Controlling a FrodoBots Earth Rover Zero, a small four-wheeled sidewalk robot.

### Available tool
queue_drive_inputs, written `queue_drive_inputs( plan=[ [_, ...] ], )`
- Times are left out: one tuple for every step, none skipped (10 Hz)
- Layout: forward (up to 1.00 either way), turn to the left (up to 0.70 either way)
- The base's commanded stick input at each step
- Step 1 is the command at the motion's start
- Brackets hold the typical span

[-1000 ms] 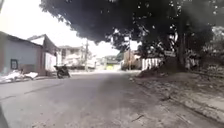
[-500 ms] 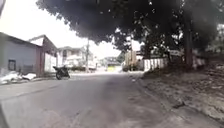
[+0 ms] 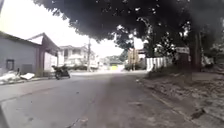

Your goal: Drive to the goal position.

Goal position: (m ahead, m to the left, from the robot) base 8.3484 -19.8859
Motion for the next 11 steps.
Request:
queue_drive_inputs(
  plan=[
    [0.7,0.0],
    [0.7,0.0],
    [0.7,0.0],
    [0.7,0.0],
    [0.7,0.0],
    [0.7,0.0],
    [0.7,-0.03],
    [0.7,-0.17],
    [0.7,-0.28],
    [0.7,-0.26],
    [0.7,-0.08]
  ],
)
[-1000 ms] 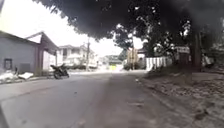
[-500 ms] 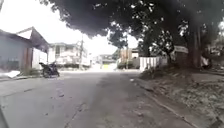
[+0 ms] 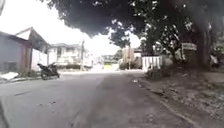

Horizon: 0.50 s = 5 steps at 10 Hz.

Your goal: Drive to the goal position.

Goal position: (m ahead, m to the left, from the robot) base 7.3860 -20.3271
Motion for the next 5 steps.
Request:
queue_drive_inputs(
  plan=[
    [0.7,0.0],
    [0.7,0.0],
    [0.7,0.0],
    [0.7,0.0],
    [0.7,-0.12]
  ],
)
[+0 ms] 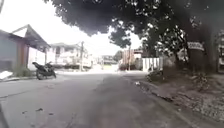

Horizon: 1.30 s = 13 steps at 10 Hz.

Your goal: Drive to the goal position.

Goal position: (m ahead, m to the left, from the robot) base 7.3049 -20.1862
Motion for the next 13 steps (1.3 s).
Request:
queue_drive_inputs(
  plan=[
    [0.7,-0.31],
    [0.7,-0.31],
    [0.7,-0.19],
    [0.7,0.0],
    [0.7,0.0],
    [0.7,0.0],
    [0.7,0.0],
    [0.7,0.0],
    [0.7,0.0],
    [0.7,0.0],
    [0.7,0.0],
    [0.7,0.0],
    [0.7,0.0]
  ],
)
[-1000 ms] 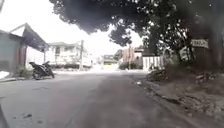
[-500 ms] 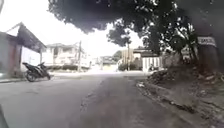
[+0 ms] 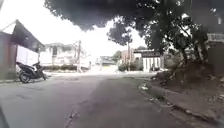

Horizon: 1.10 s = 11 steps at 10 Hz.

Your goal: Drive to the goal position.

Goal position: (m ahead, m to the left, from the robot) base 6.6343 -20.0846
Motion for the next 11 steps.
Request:
queue_drive_inputs(
  plan=[
    [0.7,-0.01],
    [0.7,-0.05],
    [0.7,-0.25],
    [0.7,-0.33],
    [0.7,-0.33],
    [0.7,-0.14],
    [0.7,0.0],
    [0.7,0.0],
    [0.7,-0.03],
    [0.7,-0.15],
    [0.7,-0.35]
  ],
)
